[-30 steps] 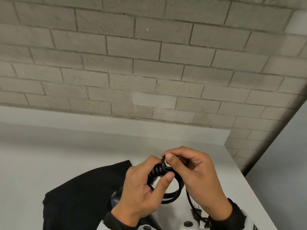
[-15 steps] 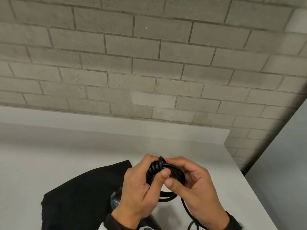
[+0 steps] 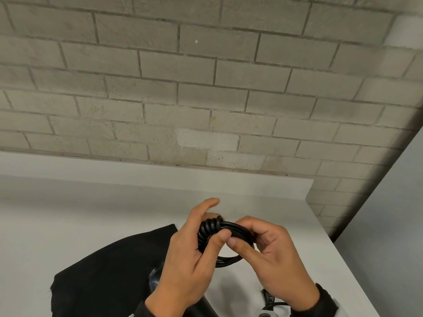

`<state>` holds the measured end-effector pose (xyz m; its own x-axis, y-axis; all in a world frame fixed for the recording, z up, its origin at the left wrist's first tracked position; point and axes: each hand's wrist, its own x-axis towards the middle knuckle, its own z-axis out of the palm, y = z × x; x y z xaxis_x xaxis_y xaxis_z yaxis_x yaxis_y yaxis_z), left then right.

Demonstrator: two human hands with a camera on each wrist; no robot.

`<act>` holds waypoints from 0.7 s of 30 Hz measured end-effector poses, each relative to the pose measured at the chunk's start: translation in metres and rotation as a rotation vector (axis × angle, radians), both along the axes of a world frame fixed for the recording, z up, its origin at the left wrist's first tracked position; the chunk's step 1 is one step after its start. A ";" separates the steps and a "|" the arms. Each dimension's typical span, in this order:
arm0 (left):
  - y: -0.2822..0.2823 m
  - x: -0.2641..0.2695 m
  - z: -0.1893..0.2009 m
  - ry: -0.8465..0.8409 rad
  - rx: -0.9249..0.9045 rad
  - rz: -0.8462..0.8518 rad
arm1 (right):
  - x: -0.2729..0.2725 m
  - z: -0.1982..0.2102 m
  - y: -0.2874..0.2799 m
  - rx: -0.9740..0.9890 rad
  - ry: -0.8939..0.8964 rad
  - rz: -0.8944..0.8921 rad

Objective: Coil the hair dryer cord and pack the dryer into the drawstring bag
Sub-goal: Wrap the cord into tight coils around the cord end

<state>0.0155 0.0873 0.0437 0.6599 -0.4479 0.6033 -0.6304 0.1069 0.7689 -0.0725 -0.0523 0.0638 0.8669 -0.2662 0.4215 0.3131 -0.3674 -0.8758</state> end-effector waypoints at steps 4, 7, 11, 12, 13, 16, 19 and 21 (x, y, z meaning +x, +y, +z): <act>0.000 0.001 0.007 -0.116 0.001 0.034 | 0.001 0.001 -0.003 -0.030 0.024 -0.002; -0.001 0.001 0.009 -0.095 -0.010 0.045 | 0.002 0.003 -0.004 -0.057 0.034 -0.014; -0.005 -0.003 0.005 0.034 -0.052 0.046 | 0.003 -0.004 0.003 -0.085 -0.008 -0.098; -0.006 -0.004 0.004 0.061 -0.061 0.053 | 0.003 -0.008 0.005 -0.098 -0.031 -0.180; -0.007 -0.004 0.004 0.084 -0.069 0.060 | 0.003 -0.012 0.008 -0.100 -0.067 -0.288; -0.010 -0.005 0.002 0.102 -0.083 0.080 | 0.003 -0.020 0.021 -0.249 -0.246 -0.625; -0.014 -0.007 0.000 0.096 -0.098 0.116 | 0.005 -0.031 0.032 -0.550 -0.407 -0.715; -0.015 -0.007 -0.001 0.109 -0.131 0.138 | 0.007 -0.036 0.036 -0.580 -0.377 -0.741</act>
